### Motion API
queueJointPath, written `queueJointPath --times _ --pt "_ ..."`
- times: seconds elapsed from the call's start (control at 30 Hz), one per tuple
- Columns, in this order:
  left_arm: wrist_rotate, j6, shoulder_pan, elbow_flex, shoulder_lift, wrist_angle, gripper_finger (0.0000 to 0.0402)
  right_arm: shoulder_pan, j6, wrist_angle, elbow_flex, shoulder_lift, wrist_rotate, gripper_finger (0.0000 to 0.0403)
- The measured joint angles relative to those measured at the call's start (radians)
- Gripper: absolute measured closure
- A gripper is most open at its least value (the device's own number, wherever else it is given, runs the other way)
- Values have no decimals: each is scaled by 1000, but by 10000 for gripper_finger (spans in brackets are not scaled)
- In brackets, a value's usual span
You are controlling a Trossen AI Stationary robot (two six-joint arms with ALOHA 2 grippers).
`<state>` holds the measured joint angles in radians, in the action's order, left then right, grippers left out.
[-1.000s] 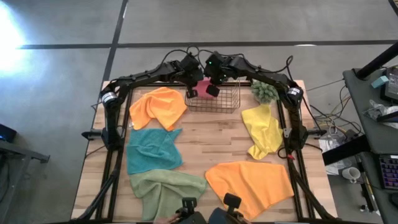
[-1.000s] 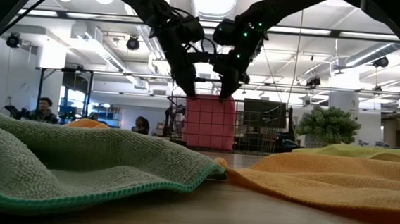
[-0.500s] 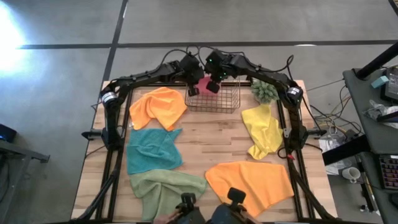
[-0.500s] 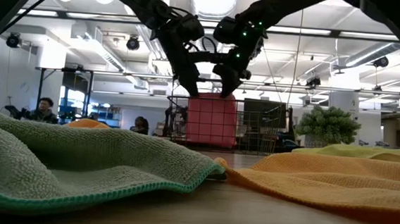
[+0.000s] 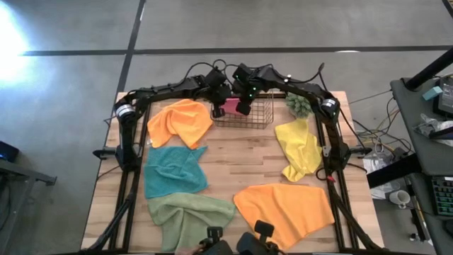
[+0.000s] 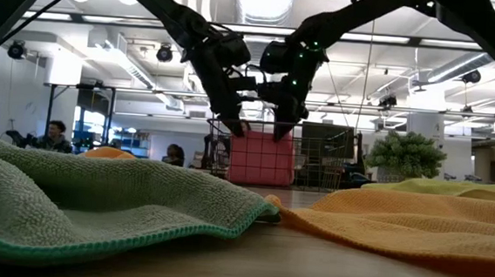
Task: Fold microfiber towels
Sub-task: Put the folded pink microfiber cloth into the gold wire basket
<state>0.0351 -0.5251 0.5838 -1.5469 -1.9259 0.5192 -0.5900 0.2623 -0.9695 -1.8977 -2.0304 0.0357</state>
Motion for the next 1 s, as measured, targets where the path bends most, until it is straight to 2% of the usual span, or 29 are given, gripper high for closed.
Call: queueJointPath --times 0.1,0.23,0.43,0.53,0.7,0.83,1.0 --pt "10 0 -1 0 0 8 401 -5 -8 -6 0 0 20 394" --pt "88 36 -3 1 0 59 401 -5 -13 -34 1 -7 103 394" --pt "107 48 -5 1 0 88 401 -6 -15 -55 1 -16 147 394" --pt "152 49 -6 1 0 137 401 -6 -13 -73 1 -24 214 394" --pt "198 50 -9 1 0 167 401 -6 -19 -72 1 -30 233 392" --pt "200 45 -12 1 0 172 380 -6 -35 -75 0 -32 218 366" --pt "201 45 -13 1 0 182 323 -8 -56 -81 1 -31 212 308"
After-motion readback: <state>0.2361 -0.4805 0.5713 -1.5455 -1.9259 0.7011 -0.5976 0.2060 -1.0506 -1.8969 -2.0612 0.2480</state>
